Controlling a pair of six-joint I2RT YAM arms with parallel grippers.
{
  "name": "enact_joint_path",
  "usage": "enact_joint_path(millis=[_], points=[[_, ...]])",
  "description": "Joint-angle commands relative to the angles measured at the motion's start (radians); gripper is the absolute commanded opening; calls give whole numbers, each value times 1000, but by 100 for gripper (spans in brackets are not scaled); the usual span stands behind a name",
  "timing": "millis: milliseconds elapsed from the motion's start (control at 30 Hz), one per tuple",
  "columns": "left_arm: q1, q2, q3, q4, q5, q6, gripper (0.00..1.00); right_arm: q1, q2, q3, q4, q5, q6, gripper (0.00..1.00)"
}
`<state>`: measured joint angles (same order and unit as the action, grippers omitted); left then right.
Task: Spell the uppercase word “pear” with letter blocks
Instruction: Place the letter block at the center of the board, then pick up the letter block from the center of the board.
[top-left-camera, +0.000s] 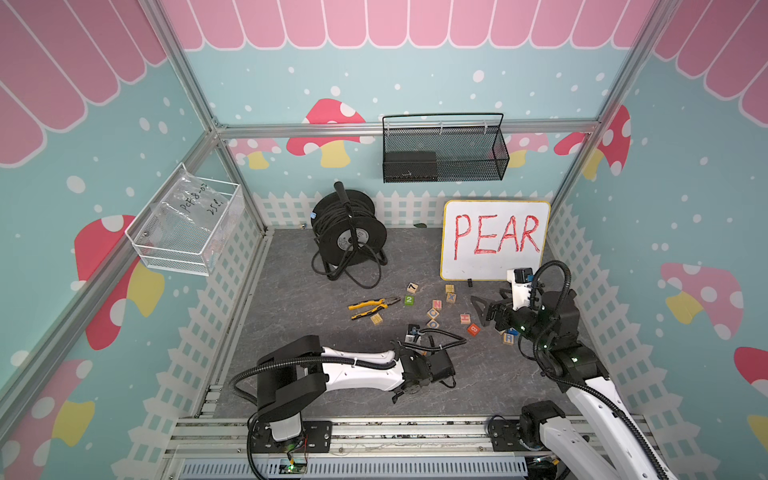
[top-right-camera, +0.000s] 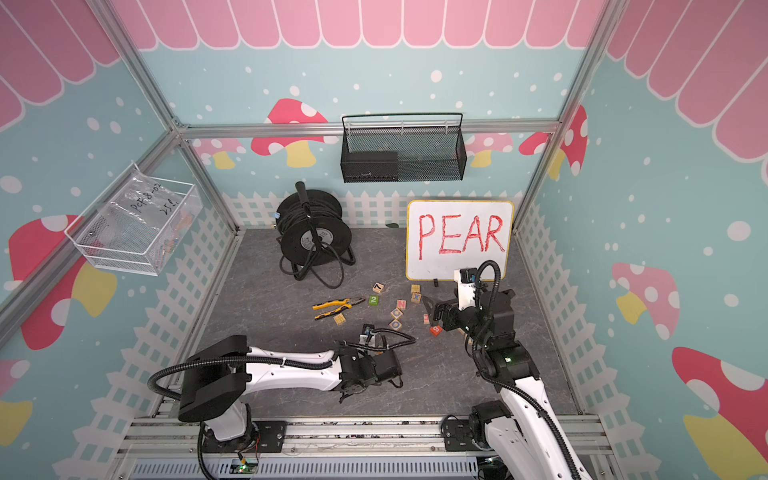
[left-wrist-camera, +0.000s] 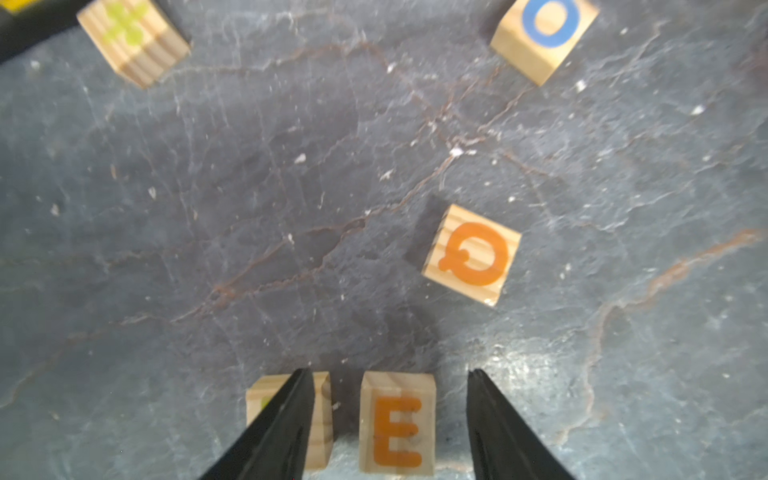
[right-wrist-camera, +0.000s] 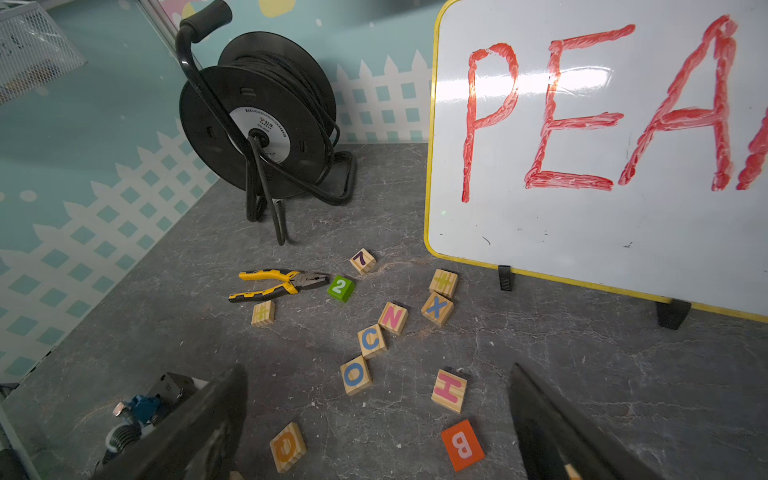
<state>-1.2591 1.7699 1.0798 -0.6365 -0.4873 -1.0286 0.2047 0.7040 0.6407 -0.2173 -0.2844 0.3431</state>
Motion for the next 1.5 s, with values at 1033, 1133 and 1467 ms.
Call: enact_joint_path(millis=[1033,1133,1467], points=[[149,384,667,209,340,814,69,1,-76,169,-246,823,75,100],[149,441,737,210,370,825,69,2,-87,190,-278,848,79,100],[141,621,965,190,417,836,67,1,-170,205,-317,1042,109,99]])
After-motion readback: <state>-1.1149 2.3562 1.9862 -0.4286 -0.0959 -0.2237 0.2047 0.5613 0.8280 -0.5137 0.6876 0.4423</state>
